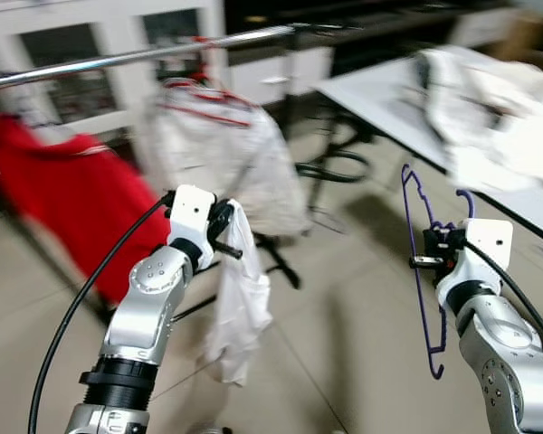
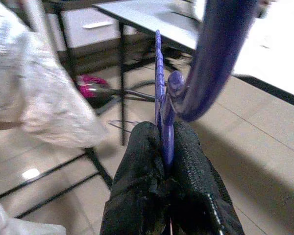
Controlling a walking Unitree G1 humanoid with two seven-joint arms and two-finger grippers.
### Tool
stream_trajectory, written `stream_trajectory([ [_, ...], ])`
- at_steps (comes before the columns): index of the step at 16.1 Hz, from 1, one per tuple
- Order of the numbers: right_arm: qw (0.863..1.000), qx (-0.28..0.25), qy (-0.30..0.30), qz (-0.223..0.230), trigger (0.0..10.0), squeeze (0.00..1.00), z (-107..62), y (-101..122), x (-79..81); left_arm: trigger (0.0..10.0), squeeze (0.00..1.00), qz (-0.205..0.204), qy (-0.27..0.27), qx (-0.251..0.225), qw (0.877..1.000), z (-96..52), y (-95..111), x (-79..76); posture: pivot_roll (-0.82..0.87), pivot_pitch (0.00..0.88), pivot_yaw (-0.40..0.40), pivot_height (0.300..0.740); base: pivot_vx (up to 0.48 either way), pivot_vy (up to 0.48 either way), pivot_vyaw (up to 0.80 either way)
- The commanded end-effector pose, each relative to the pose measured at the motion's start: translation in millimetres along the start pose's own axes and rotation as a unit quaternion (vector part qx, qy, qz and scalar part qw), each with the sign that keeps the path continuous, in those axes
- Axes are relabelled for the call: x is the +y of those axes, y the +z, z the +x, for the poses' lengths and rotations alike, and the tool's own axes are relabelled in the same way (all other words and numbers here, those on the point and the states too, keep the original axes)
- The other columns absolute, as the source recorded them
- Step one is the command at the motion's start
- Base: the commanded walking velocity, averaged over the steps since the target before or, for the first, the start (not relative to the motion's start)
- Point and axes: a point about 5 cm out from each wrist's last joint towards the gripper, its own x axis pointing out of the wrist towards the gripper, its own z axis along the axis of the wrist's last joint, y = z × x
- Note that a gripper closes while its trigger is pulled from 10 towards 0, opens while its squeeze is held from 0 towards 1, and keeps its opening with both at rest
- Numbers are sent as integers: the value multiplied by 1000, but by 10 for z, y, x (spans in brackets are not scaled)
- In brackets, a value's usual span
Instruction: Hang hanger
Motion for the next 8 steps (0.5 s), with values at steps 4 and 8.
stream_trajectory([
  [4,1000,0,-4,-9,10000,0,18,35,-36,10000,0,10,-4,-18,1000,30,102,-51,18,0,-27,740,0,0,-200],
  [8,1000,5,-8,-11,10000,0,13,18,-39,10000,0,13,-8,-20,1000,57,122,-71,13,0,-21,740,0,0,-800],
])
